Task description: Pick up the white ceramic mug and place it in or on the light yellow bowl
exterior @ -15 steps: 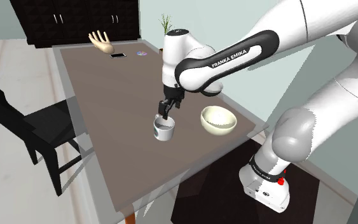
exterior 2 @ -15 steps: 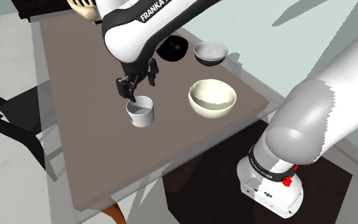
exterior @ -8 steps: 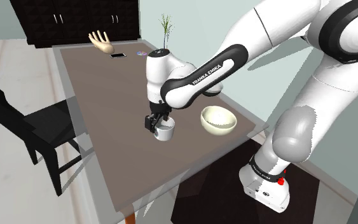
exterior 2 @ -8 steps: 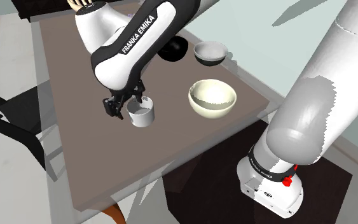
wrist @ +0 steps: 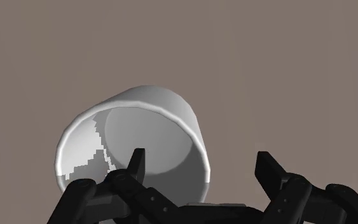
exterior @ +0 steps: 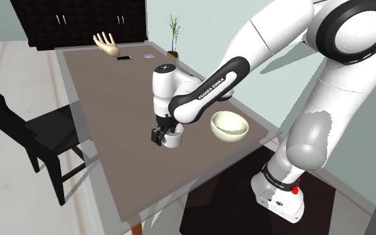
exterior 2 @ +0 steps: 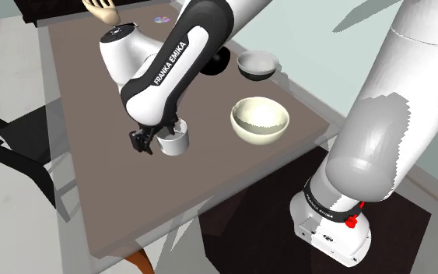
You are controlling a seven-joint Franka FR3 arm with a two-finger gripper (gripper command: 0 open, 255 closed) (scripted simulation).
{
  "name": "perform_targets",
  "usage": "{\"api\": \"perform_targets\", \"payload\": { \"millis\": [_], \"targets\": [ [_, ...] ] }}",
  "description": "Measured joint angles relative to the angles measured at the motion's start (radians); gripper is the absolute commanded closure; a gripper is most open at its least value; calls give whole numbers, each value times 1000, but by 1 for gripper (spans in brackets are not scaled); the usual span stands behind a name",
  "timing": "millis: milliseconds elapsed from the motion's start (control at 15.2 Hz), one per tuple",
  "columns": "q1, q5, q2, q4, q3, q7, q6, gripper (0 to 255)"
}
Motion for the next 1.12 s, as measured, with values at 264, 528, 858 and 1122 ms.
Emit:
{"api": "perform_targets", "payload": {
  "millis": [264,528,858,1122],
  "targets": [
    [0,-2,2,-3,-1,1,6,0],
    [0,-2,2,-3,-1,1,6,255],
    [0,-2,2,-3,-1,1,6,255],
    [-1,1,-2,-2,0,-2,1,255]
  ]
}}
